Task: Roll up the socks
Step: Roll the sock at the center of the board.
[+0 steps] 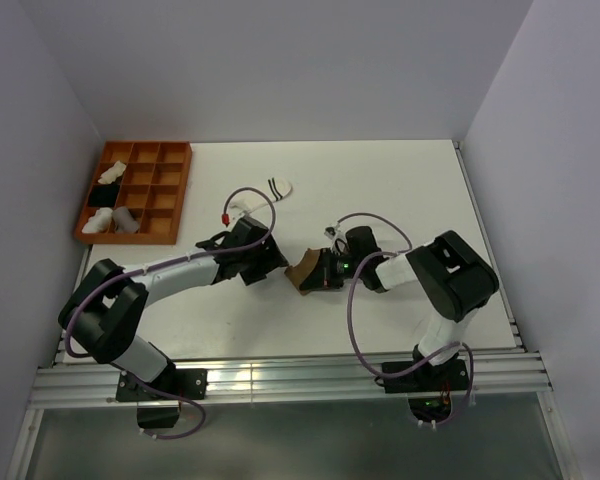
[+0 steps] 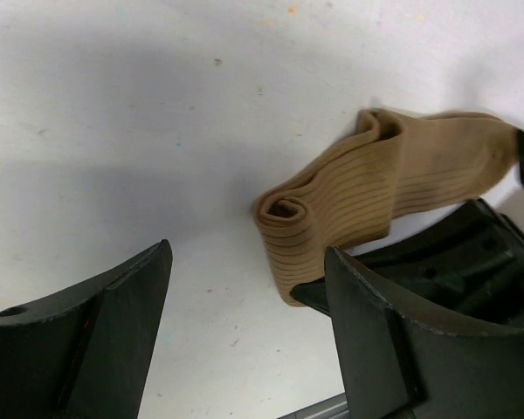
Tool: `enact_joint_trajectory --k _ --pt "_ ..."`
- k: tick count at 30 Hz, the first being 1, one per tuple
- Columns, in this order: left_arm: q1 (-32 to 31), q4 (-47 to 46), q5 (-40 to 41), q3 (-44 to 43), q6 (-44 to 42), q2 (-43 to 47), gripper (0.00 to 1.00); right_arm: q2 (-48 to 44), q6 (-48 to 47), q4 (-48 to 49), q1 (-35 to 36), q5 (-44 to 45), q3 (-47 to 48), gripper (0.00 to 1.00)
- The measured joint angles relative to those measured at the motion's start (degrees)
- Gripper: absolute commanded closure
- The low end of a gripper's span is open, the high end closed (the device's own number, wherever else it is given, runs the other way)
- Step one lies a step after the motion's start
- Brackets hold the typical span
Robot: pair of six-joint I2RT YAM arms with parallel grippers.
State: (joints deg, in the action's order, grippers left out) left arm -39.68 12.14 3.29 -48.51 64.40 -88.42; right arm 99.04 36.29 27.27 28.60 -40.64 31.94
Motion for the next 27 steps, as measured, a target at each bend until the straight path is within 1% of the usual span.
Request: enact_joint_trajectory --k 4,8,19,25,27 --pt "-0.7 -2.7 -0.7 0.1 0.0 0.0 0.26 4.4 5.2 7.6 -2.9 -6.6 -1.6 1.00" --pt "-1.2 -4.8 -1.6 0.1 0.2 -0.4 0.28 7.3 8.9 12.3 -4.4 -10.4 -2.4 1.00" --pt "-2.1 -6.5 -3.7 0.0 0.4 -6.1 0.34 14.4 16.6 22.3 -7.0 -17.1 -2.4 1.00" --pt "-2.3 -7.7 -4.5 -0.7 0.6 -7.3 0.37 16.0 19.5 25.2 -7.5 -18.8 -2.4 1.00" --pt "-2.4 -8.1 -4.7 -1.0 0.7 -7.9 0.40 16.3 19.9 25.7 -7.6 -19.1 -2.4 1.00"
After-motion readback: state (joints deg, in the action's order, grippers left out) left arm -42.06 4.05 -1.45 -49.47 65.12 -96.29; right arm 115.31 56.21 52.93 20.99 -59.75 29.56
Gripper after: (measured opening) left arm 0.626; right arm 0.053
